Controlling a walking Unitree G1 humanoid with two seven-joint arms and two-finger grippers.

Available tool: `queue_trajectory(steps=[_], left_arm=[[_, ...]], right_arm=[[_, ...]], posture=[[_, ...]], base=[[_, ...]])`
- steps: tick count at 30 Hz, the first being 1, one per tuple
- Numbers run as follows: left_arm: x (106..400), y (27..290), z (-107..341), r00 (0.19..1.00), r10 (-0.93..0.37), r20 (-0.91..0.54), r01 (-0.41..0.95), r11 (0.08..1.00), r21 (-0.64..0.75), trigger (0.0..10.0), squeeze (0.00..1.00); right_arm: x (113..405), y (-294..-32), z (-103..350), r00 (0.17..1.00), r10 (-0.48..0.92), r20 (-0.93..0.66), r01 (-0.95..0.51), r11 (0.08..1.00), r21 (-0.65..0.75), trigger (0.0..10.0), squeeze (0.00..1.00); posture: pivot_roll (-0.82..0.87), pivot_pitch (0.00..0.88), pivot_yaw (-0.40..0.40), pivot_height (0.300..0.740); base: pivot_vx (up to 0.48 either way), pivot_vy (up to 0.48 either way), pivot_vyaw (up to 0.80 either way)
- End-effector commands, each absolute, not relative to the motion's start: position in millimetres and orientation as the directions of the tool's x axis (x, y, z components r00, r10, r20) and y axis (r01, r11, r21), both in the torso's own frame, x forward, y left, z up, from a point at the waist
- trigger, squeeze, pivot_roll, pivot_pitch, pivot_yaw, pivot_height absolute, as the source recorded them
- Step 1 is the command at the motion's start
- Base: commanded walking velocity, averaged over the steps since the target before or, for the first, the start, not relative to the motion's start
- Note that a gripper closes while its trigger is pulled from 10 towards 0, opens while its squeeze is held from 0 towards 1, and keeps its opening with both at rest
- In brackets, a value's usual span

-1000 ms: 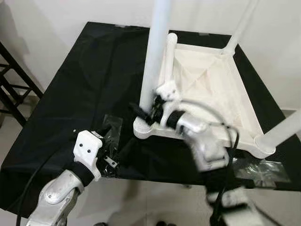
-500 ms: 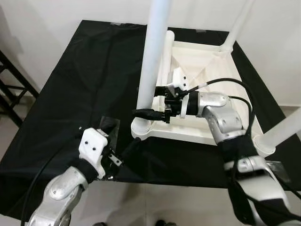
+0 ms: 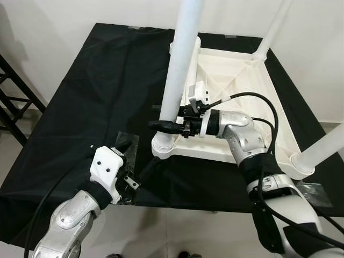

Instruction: Building children table

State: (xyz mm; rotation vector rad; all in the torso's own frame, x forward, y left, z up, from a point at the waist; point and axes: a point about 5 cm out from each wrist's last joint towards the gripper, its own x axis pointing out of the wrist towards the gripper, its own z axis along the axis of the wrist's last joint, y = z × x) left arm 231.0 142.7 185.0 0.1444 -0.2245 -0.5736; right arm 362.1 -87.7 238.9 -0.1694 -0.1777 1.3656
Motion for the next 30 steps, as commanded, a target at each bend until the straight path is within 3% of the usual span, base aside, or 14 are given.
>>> queue_trajectory(steps=[1, 4, 5, 7, 8, 9, 11, 13, 19, 20, 21, 24, 29, 30], left_arm=[[226, 152, 181, 0.836, -0.532, 0.137, 0.501, 0.841, 0.203, 10.0, 0.0], [224, 155, 180, 0.84, -0.526, 0.133, 0.496, 0.844, 0.204, 10.0, 0.0], [221, 159, 179, 0.847, -0.518, 0.12, 0.488, 0.847, 0.212, 10.0, 0.0], [221, 159, 179, 0.847, -0.518, 0.12, 0.488, 0.847, 0.212, 10.0, 0.0], [215, 164, 179, 0.851, -0.514, 0.106, 0.483, 0.846, 0.227, 10.0, 0.0], [208, 169, 182, 0.856, -0.507, 0.097, 0.473, 0.846, 0.248, 10.0, 0.0], [208, 169, 182, 0.856, -0.507, 0.097, 0.473, 0.846, 0.248, 10.0, 0.0], [197, 176, 187, 0.868, -0.489, 0.088, 0.445, 0.843, 0.303, 10.0, 0.0], [189, 177, 192, 0.868, -0.488, 0.091, 0.431, 0.832, 0.35, 10.0, 0.0], [186, 175, 193, 0.866, -0.491, 0.091, 0.432, 0.829, 0.355, 10.0, 0.0], [183, 173, 193, 0.864, -0.495, 0.091, 0.436, 0.826, 0.357, 10.0, 0.0], [180, 172, 193, 0.861, -0.502, 0.085, 0.443, 0.82, 0.363, 10.0, 0.0], [174, 169, 191, 0.846, -0.531, 0.057, 0.479, 0.802, 0.356, 10.0, 0.0], [173, 169, 191, 0.843, -0.535, 0.052, 0.485, 0.799, 0.356, 10.0, 0.0]], right_arm=[[355, -97, 208, 0.265, 0.964, -0.012, -0.953, 0.259, -0.157, 0.0, 0.0], [354, -100, 202, 0.305, 0.952, -0.024, -0.942, 0.298, -0.155, 0.0, 0.0], [352, -105, 191, 0.439, 0.897, -0.051, -0.891, 0.428, -0.151, 0.0, 0.0], [352, -105, 191, 0.439, 0.897, -0.051, -0.891, 0.428, -0.151, 0.0, 0.0], [349, -114, 173, 0.704, 0.703, -0.096, -0.709, 0.692, -0.135, 0.0, 0.0], [327, -117, 153, 0.797, 0.582, -0.164, -0.602, 0.787, -0.134, 0.0, 0.0], [327, -117, 153, 0.797, 0.582, -0.164, -0.602, 0.787, -0.134, 0.0, 0.0], [301, -124, 147, 0.854, 0.477, -0.209, -0.507, 0.852, -0.126, 0.0, 0.0], [314, -124, 161, 0.802, 0.554, -0.223, -0.59, 0.793, -0.151, 0.2, 0.0], [322, -122, 169, 0.793, 0.57, -0.214, -0.604, 0.781, -0.16, 10.0, 0.0], [331, -121, 177, 0.786, 0.585, -0.201, -0.616, 0.77, -0.166, 10.0, 1.0], [339, -119, 187, 0.77, 0.616, -0.168, -0.638, 0.753, -0.163, 10.0, 1.0], [354, -110, 213, 0.641, 0.755, -0.141, -0.767, 0.621, -0.161, 10.0, 1.0], [355, -109, 217, 0.588, 0.797, -0.14, -0.807, 0.564, -0.176, 10.0, 0.84]], posture=[[0.13, 0.233, -0.121, 0.74], [0.13, 0.233, -0.121, 0.74], [0.12, 0.242, -0.127, 0.74], [0.12, 0.242, -0.127, 0.74], [0.11, 0.251, -0.124, 0.74], [0.1, 0.267, -0.117, 0.74], [0.1, 0.267, -0.117, 0.74], [0.07, 0.265, -0.105, 0.74], [0.09, 0.257, -0.109, 0.74], [0.1, 0.252, -0.116, 0.74], [0.11, 0.251, -0.117, 0.74], [0.11, 0.248, -0.12, 0.74], [0.14, 0.236, -0.126, 0.74], [0.15, 0.233, -0.125, 0.74]], base=[[0.0, 0.0, 0.0], [0.0, 0.0, 0.0], [0.0, 0.0, 0.0], [0.0, 0.0, 0.0], [0.0, 0.0, 0.0], [0.0, 0.0, 0.0], [0.0, 0.0, 0.0], [0.0, 0.0, 0.0], [0.0, 0.0, 0.0], [0.0, 0.0, 0.0], [0.0, 0.0, 0.0], [0.0, 0.0, 0.0], [0.0, 0.0, 0.0], [0.0, 0.0, 0.0]])
